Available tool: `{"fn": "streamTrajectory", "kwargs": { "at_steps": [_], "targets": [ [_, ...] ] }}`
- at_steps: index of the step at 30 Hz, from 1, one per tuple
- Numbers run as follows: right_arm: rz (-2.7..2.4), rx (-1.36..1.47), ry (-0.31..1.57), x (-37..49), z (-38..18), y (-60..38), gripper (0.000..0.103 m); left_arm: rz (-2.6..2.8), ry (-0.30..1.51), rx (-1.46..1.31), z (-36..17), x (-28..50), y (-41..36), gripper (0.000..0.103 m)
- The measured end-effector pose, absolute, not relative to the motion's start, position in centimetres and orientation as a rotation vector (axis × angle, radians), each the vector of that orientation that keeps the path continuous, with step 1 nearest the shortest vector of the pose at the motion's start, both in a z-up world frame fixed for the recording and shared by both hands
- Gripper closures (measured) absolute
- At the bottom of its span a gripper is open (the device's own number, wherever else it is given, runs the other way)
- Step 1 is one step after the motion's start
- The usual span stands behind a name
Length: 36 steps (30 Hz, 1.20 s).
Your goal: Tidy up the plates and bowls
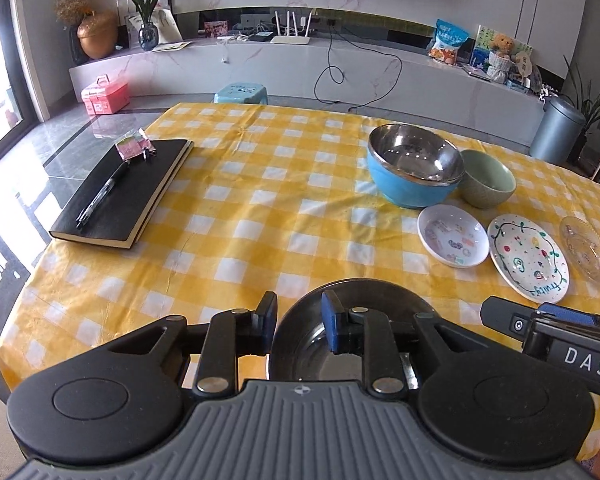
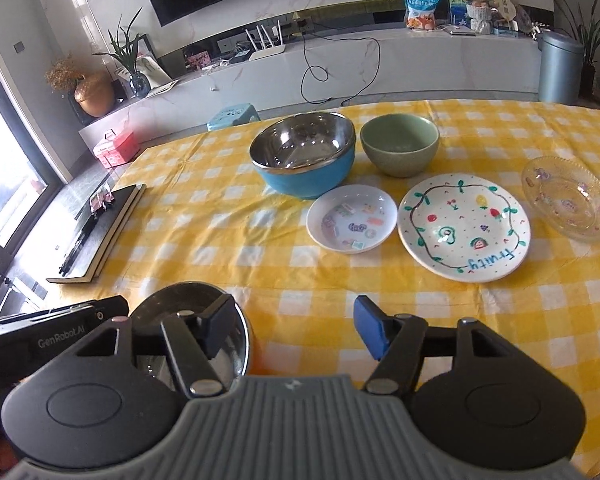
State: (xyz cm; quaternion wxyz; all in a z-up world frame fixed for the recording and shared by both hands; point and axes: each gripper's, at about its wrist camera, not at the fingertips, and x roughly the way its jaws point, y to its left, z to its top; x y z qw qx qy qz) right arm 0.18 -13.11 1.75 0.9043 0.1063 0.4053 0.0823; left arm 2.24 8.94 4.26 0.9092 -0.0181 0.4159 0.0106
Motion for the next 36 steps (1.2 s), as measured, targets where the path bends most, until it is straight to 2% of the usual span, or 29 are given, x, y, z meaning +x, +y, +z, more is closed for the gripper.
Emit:
{"fn": "streamTrajectory", "kwargs": {
  "at_steps": [21,32,36],
  "targets": [
    [0.037,0.241,0.833,4.0,2.5,-17.2,0.035,-0.125,0.872,0.093,5.3,7.3,3.3,0.075],
    [0.04,0.28,0.856,9.7,3.0,-19.0,0.037,-0.189,0.915,0.053,5.3,12.3,2.4,0.063],
    [0.028,0.314,0.86,12.4,3.0,-19.7,0.038,-0.17,0.906,0.034,5.4,14.8,2.6,0.062]
  ]
}}
